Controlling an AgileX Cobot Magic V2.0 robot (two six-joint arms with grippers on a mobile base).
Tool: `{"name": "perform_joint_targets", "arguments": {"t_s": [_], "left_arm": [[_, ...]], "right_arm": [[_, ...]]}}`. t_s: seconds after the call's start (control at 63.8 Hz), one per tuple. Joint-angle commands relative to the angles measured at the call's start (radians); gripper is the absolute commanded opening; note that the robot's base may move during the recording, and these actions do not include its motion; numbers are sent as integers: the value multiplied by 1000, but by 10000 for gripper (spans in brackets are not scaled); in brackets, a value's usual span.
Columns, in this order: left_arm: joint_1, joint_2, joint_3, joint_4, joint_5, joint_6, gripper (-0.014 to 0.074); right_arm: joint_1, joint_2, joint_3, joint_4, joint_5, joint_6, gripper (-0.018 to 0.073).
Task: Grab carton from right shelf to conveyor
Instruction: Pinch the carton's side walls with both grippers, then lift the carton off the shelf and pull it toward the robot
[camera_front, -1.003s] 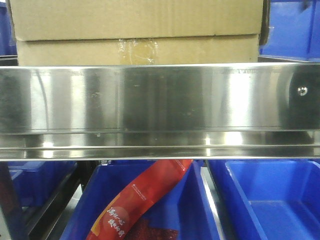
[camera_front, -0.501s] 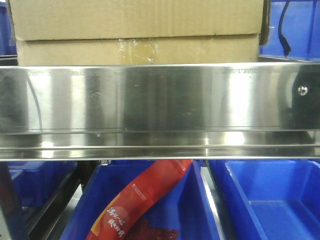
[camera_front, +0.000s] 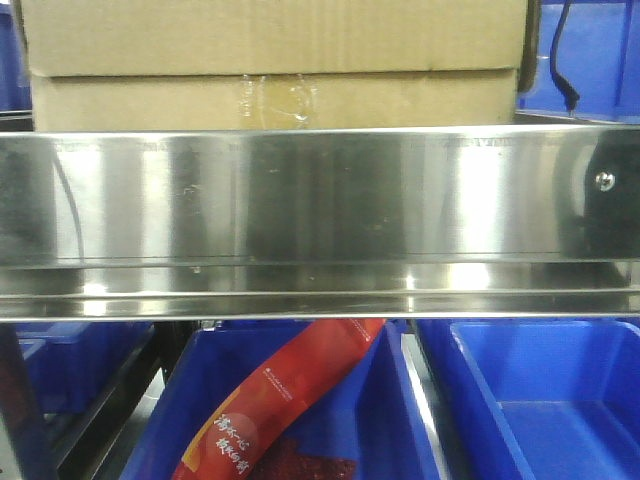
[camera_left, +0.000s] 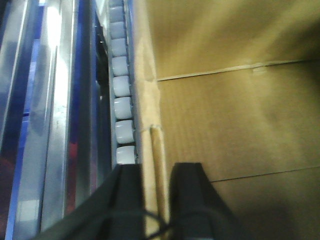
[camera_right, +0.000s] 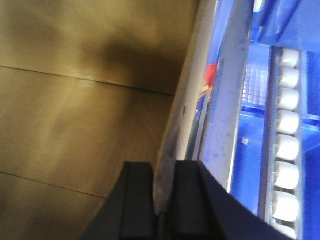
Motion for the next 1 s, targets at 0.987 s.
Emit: {"name": "perform_joint_targets", "arguments": {"t_s": [0.987], "left_arm": [[-204,-467,308,15,-7,-63,-18]], "right_arm": [[73,-655,484,-2,-7,-8,-69]]}}
